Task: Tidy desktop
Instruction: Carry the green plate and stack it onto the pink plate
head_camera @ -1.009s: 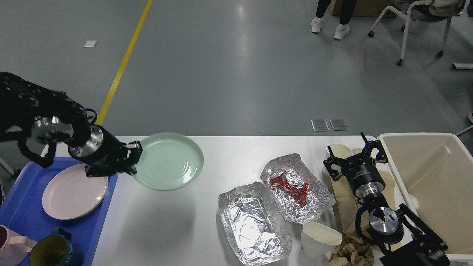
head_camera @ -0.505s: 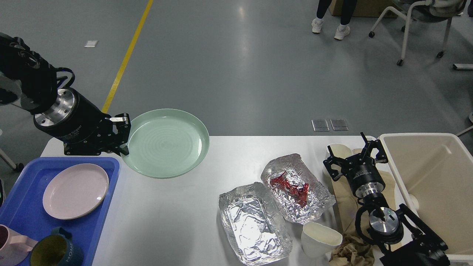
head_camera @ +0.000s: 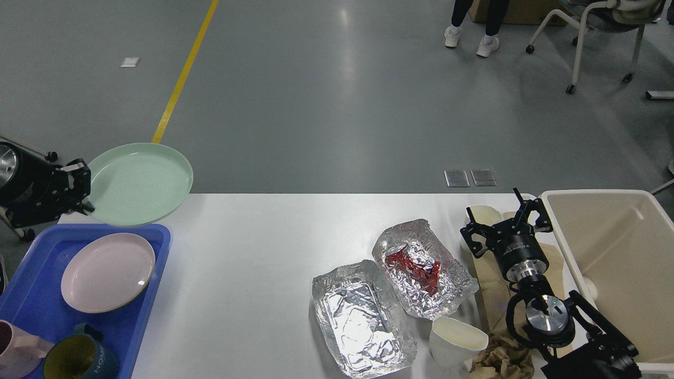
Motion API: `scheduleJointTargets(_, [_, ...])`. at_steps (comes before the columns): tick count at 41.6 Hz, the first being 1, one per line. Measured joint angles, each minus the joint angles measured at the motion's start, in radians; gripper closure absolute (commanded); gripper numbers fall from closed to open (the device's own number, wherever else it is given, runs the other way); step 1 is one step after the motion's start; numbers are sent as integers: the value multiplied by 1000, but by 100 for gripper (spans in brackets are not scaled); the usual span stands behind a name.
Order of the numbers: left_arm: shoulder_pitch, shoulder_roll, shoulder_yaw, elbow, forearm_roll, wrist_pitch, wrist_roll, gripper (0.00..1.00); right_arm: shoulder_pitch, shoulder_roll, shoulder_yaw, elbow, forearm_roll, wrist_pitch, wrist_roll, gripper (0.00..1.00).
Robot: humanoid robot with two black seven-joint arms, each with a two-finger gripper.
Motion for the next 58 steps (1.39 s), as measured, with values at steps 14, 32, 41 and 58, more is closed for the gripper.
scheduleJointTargets(14, [450, 11, -261, 376, 7, 4, 89, 100, 0, 0, 0, -1, 0, 0, 0, 0])
scheduleJointTargets(32, [626, -23, -333, 485, 34, 37, 118, 100, 0, 0, 0, -1, 0, 0, 0, 0])
scheduleJointTargets(41, [633, -25, -337, 476, 35, 33, 118, 100, 0, 0, 1, -1, 0, 0, 0, 0])
scheduleJointTargets(58, [638, -58, -361, 469, 36, 19, 118, 88, 0, 0, 0, -1, 0, 0, 0, 0])
